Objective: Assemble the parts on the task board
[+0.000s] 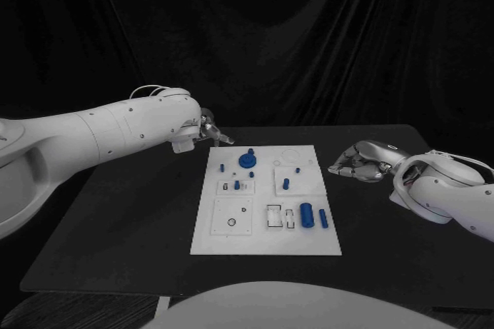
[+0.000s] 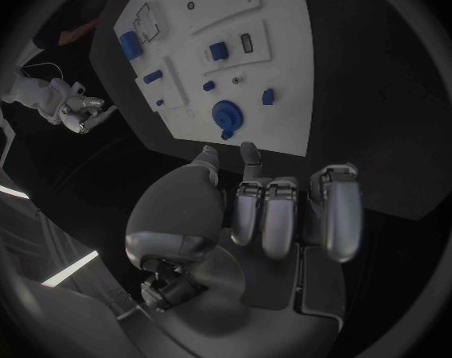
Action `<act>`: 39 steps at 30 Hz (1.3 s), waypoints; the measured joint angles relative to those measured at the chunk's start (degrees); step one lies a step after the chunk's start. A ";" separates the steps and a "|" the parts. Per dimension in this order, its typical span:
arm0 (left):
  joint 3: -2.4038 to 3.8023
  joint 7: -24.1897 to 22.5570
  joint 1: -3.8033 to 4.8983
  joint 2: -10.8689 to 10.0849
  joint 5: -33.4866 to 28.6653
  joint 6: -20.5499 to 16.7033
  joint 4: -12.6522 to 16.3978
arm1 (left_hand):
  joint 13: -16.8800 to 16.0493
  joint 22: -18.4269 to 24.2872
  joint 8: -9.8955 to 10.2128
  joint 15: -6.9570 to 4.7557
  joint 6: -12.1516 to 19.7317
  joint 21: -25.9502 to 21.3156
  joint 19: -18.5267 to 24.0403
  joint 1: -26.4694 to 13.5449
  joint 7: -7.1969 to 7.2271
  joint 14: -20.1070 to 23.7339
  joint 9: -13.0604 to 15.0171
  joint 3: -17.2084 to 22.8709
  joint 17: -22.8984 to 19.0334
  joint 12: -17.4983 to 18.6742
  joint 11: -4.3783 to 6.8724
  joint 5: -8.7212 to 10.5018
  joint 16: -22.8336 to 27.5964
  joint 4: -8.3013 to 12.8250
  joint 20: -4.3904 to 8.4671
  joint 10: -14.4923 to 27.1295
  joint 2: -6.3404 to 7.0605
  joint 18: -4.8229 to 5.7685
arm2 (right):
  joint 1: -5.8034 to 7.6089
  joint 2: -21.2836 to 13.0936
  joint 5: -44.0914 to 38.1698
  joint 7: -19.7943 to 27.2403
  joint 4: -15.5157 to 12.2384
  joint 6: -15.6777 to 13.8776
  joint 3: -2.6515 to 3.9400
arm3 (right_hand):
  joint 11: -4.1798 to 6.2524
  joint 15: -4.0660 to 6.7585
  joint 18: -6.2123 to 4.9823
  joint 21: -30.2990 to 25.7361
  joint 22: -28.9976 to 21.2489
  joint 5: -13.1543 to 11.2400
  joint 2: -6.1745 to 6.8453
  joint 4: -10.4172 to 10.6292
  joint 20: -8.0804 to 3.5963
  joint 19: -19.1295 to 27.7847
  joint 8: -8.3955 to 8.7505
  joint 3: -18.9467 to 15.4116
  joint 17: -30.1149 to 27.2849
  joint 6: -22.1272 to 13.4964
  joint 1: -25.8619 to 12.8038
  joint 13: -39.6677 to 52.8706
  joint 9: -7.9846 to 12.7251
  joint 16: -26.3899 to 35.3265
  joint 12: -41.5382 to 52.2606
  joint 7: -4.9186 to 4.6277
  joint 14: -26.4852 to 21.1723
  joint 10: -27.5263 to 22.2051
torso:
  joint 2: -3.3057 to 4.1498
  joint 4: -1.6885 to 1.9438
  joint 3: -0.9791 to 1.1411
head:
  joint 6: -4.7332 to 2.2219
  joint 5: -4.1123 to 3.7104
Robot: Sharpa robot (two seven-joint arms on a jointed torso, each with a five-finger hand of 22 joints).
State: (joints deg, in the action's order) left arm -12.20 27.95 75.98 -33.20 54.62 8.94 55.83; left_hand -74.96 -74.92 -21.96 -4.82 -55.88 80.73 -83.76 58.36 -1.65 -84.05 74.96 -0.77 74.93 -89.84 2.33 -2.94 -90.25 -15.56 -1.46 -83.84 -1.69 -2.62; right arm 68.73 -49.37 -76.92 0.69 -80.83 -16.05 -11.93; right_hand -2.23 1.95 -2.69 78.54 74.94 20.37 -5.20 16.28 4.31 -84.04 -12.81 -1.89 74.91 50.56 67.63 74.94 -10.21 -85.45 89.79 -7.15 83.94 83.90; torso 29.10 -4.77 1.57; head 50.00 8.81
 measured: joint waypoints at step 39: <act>0.00 -3.68 -5.36 3.42 3.03 2.08 -7.27 | 0.00 0.01 -2.18 0.63 3.39 -0.55 0.00 1.58 -0.90 0.21 -0.02 -2.40 -0.02 0.00 -0.61 0.00 0.00 -0.33 -0.83 -0.19 -0.65 0.01 | -0.14 0.14 0.00 0.12 0.06 0.06 0.00 | 0.00 0.00 0.00 0.00 -0.02 0.40 0.00 0.00 0.00 0.00 0.00 0.00 0.00 0.00 0.00 -0.02 0.00 0.00 0.00 0.00 0.00 0.00 | -0.03 0.04 -0.01 | 0.00 0.26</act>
State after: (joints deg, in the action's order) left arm -12.20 24.28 70.62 -29.78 57.65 11.03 48.55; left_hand -74.96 -74.91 -24.15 -4.19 -52.49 80.18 -83.76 59.93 -2.55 -83.84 74.94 -3.17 74.91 -89.85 1.72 -2.94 -90.25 -15.90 -2.29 -84.03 -2.34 -2.61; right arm 68.59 -49.24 -76.92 0.81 -80.77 -15.99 -11.93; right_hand -2.22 1.94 -2.69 78.54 74.92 20.77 -5.20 16.28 4.31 -84.04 -12.81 -1.89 74.91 50.56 67.63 74.92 -10.21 -85.45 89.80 -7.15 83.94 83.90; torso 29.08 -4.72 1.57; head 50.00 9.07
